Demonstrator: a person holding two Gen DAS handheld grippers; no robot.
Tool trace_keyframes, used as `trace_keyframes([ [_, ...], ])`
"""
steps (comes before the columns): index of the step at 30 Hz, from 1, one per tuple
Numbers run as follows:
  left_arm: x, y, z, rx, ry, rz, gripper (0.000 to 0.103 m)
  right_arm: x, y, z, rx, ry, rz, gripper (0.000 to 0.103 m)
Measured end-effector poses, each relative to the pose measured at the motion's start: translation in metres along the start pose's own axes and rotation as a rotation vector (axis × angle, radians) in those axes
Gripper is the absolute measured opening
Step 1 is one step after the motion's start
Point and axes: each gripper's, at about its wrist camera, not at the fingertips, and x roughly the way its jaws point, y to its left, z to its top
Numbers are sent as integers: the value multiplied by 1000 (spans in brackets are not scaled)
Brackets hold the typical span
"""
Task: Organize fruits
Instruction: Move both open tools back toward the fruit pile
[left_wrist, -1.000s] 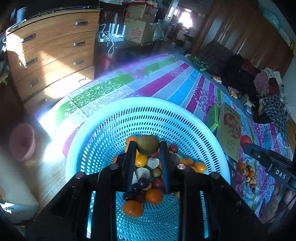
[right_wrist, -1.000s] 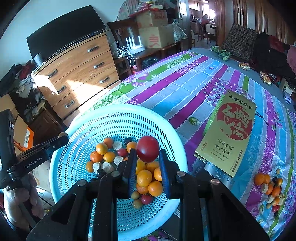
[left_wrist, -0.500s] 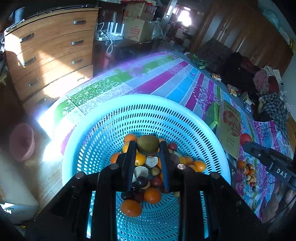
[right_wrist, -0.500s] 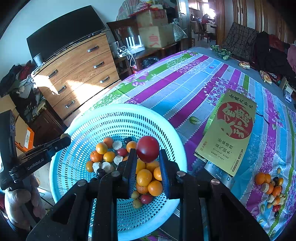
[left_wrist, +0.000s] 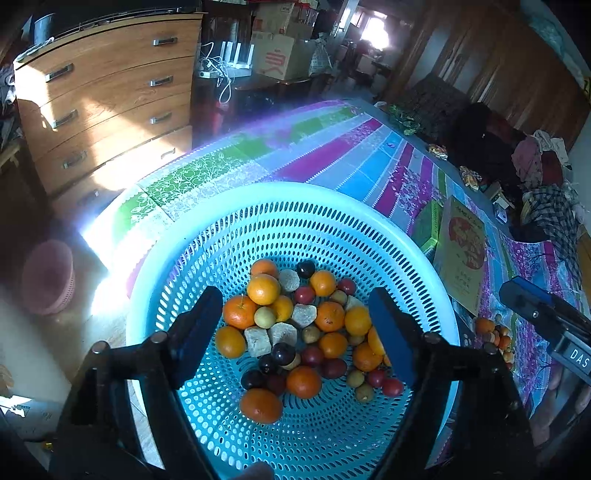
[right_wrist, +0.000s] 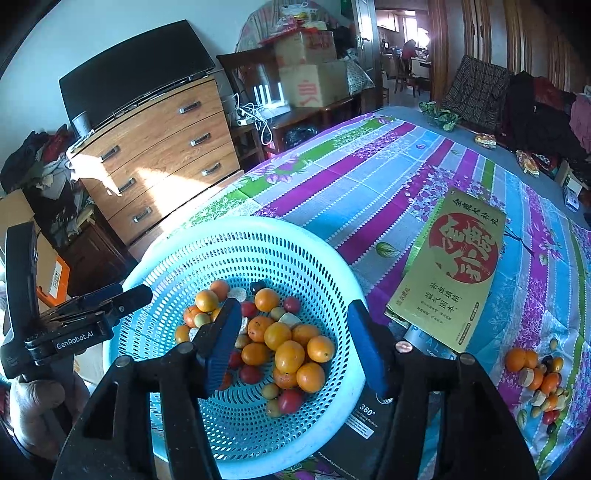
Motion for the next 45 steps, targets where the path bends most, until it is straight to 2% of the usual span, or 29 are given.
trace_keyframes([
  [1,0,-2,-1,4,0,2,83,-3,-1,-1,0,-5,-2,65],
  [5,-3,-13,-2,23,-11,20,97,-12,-4,-2,4,-20,-5,65],
  [10,-14,-35,-4,65,-50,29,102,-30,-13,-8,10,-50,-31,65],
  [15,-33,-77,-8,132,-159,21,103,-61,-35,-21,26,-95,-93,65],
  [17,-36,-97,-11,156,-190,9,103,-76,-50,-29,44,-112,-128,68],
  [19,-38,-119,-16,196,-216,-9,103,-93,-68,-39,73,-138,-169,79],
  [22,-39,-155,-25,240,-248,-48,103,-117,-94,-52,111,-174,-221,83],
  [24,-35,-179,-33,267,-236,-122,103,-131,-111,-62,136,-185,-256,84],
  [27,-20,-222,-51,319,-168,-237,103,-148,-137,-80,175,-187,-306,85],
  [30,-1,-256,-72,392,-116,-271,103,-160,-168,-106,211,-175,-376,87],
  [33,37,-295,-100,483,-13,-238,103,-167,-197,-135,259,-146,-431,87],
  [38,96,-331,-147,549,132,-231,103,-160,-256,-189,351,-77,-501,87],
  [45,160,-356,-193,638,221,-121,103,-114,-327,-261,437,34,-503,87],
])
